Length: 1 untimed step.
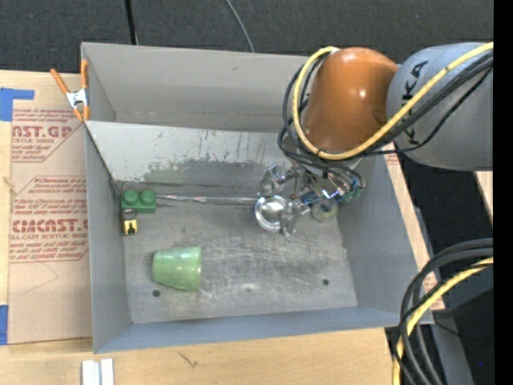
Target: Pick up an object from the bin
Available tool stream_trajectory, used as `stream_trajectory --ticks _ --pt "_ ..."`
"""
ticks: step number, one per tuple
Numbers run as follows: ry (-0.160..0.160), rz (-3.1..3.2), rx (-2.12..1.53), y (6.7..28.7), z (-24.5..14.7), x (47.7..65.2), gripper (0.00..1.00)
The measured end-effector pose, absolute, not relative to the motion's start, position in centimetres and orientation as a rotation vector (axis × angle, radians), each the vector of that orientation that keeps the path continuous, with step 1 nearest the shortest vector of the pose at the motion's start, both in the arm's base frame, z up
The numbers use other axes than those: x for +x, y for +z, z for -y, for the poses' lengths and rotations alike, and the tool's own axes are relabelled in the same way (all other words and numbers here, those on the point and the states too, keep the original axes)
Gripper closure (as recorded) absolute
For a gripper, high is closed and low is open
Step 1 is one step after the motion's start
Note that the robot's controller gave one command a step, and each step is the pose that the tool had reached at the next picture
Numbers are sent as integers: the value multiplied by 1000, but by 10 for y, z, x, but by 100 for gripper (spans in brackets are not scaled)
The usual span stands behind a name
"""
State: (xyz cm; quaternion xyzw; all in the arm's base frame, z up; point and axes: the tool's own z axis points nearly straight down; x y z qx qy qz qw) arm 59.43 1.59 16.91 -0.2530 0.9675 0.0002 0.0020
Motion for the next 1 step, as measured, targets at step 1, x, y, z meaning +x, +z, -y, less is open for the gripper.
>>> stream_trajectory --ticks 1 --pt "-1 -3034 -793 196 -17 595 100"
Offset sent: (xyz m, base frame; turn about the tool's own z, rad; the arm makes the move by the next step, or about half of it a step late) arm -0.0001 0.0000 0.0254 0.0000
